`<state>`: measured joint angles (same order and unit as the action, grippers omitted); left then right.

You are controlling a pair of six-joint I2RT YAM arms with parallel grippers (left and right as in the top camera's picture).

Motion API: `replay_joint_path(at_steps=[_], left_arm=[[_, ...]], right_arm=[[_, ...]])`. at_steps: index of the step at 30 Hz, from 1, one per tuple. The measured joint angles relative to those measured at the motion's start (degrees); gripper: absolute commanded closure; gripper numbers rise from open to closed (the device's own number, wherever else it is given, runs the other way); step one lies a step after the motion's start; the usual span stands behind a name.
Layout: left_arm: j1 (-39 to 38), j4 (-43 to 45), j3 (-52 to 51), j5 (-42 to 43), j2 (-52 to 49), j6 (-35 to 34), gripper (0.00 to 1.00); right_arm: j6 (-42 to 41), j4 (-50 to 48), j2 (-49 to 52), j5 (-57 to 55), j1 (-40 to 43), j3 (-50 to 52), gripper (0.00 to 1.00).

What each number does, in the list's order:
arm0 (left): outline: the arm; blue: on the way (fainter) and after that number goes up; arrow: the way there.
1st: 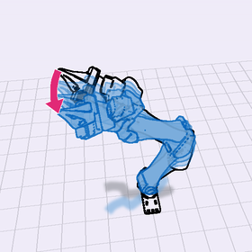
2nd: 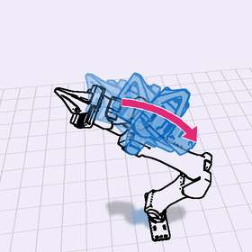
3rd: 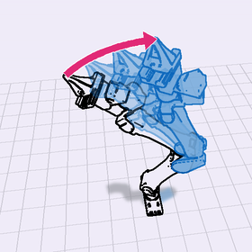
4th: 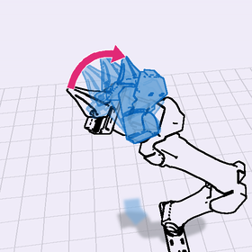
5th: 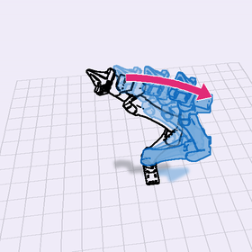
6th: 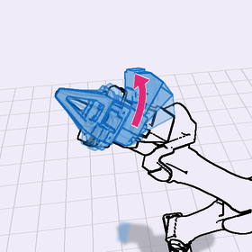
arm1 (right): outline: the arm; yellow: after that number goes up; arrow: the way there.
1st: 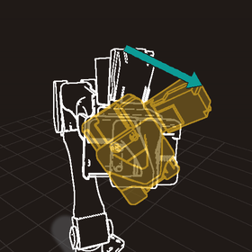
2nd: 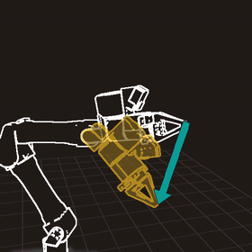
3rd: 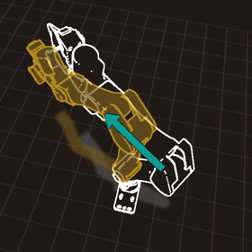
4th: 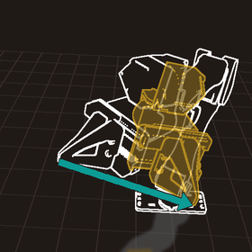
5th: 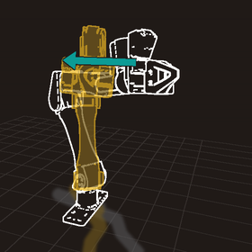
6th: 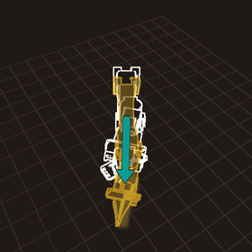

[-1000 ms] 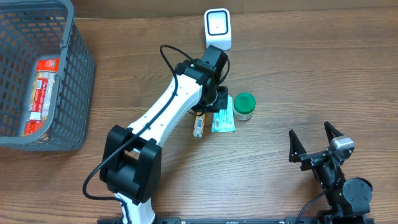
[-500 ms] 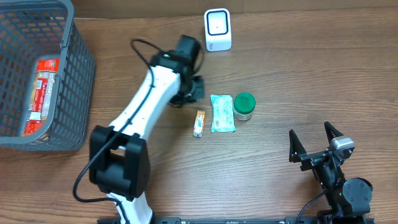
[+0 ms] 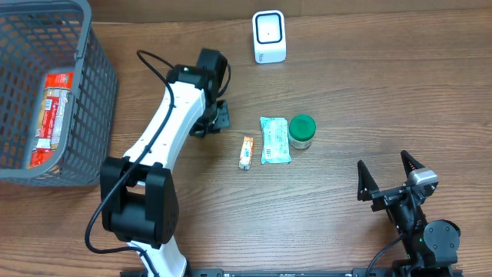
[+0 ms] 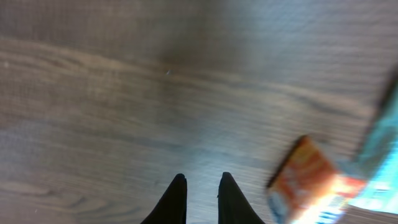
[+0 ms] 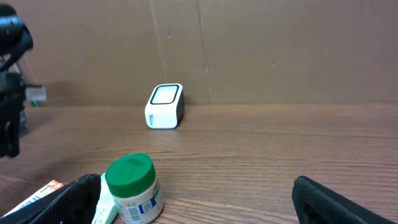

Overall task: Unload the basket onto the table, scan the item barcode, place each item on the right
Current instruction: 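Open the left gripper and withdraw it toward the basket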

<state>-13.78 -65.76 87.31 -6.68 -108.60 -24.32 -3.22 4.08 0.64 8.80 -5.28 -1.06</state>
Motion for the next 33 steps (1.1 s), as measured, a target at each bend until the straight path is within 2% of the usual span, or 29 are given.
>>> replay_joint_path(at_steps=[8, 11, 12, 13, 15, 17, 22, 27, 33], left_arm=[[0.0, 4.24, -11.65, -1.27, 0.0, -0.66, 0.87], [0.0, 7.26, -16.04, -1.05, 0.0, -0.83, 0.83], [0.0, 8.33, -17.42, -0.85, 0.0, -0.81, 0.79], [0.0, 8.98, -18.34, -0.79, 0.02, -0.83, 0.65], [0.0, 9.97, -19.93, -0.35, 0.0, -0.98, 0.46], [0.0, 9.81, -20.44, -0.15, 0.11, -1.03, 0.41], [0.0, 8.96, -20.48, 2.27, 0.35, 0.07, 0.43], [0.02, -0.79, -15.15, 3.41, 0.66, 2.36, 0.4], [1.9, -5.25, 1.84, 3.34, 6.69, 3.82, 0.29]], right_arm=[[0.02, 0.0, 0.0, -0.02, 0.0, 0.0, 0.0], [-0.02, -0.02, 0.0, -0.02, 0.0, 0.0, 0.0], [0.02, 0.02, 0.0, 0.0, 0.0, 0.0, 0.0], [0.0, 0.0, 0.0, -0.02, 0.0, 0.0, 0.0], [0.0, 0.02, 0.0, 0.0, 0.0, 0.0, 0.0], [0.0, 0.02, 0.0, 0.0, 0.0, 0.0, 0.0], [0.0, 0.02, 0.0, 0.0, 0.0, 0.0, 0.0], [0.0, 0.02, 0.0, 0.0, 0.0, 0.0, 0.0], [0.0, 0.04, 0.0, -0.02, 0.0, 0.0, 0.0]])
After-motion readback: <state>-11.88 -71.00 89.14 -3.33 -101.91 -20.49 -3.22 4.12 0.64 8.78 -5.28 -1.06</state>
